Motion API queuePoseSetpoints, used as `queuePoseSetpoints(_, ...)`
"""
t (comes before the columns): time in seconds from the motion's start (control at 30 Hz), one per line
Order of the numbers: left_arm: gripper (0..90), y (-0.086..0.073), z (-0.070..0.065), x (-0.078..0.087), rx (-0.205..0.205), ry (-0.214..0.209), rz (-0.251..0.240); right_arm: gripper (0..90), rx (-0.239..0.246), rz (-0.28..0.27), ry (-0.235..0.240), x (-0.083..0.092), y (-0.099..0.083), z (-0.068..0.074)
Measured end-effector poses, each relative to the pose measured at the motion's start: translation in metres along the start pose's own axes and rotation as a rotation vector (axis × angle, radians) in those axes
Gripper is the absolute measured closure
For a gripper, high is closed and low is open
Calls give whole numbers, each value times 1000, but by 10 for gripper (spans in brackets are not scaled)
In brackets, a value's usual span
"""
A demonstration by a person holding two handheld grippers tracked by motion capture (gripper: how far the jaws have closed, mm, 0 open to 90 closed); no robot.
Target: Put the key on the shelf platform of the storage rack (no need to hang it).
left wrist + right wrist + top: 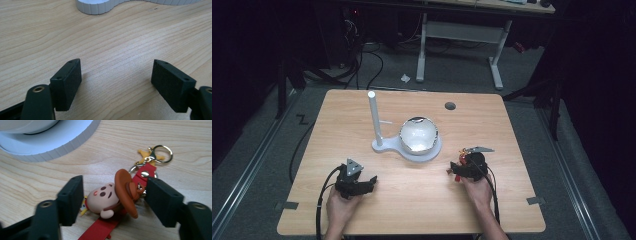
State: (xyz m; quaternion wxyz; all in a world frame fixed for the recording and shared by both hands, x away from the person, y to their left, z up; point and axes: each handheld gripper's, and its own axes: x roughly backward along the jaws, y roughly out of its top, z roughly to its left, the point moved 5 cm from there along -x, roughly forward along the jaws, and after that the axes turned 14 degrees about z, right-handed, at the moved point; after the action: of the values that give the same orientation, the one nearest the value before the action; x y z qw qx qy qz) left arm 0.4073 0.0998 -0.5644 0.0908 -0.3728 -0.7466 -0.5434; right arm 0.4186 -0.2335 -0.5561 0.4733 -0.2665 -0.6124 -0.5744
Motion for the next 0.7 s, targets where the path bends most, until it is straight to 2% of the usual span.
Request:
queuePoseSetpoints(0.07, 246, 0, 0, 0, 0, 0, 0, 367, 3, 5, 5, 0, 0, 0)
queuePoseSetpoints(0.13, 246, 0, 0, 0, -1, 0, 1, 436, 6, 9, 21, -1, 1, 0)
queuePoseSetpoints(0.2, 245, 0, 0, 0, -1, 0, 1, 440, 14, 4, 9, -1, 2, 1)
queuePoseSetpoints(0.57, 245, 0, 0, 0, 0, 0, 0, 463, 33, -3, 32, 1, 2, 0)
queuePoseSetpoints(0.6, 244, 0, 0, 0, 0, -1, -1, 593, 32, -32, 50, 5, 2, 0)
queuePoseSetpoints(0.63, 244, 0, 0, 0, 0, -1, -1, 593, 32, -32, 50, 5, 2, 0)
queuePoseSetpoints(0.67, 244, 0, 0, 0, -1, 0, 1, 666, 15, -83, 87, 15, 6, -1)
queuePoseSetpoints(0.7, 244, 0, 0, 0, -1, 0, 1, 666, 15, -83, 87, 15, 6, -1)
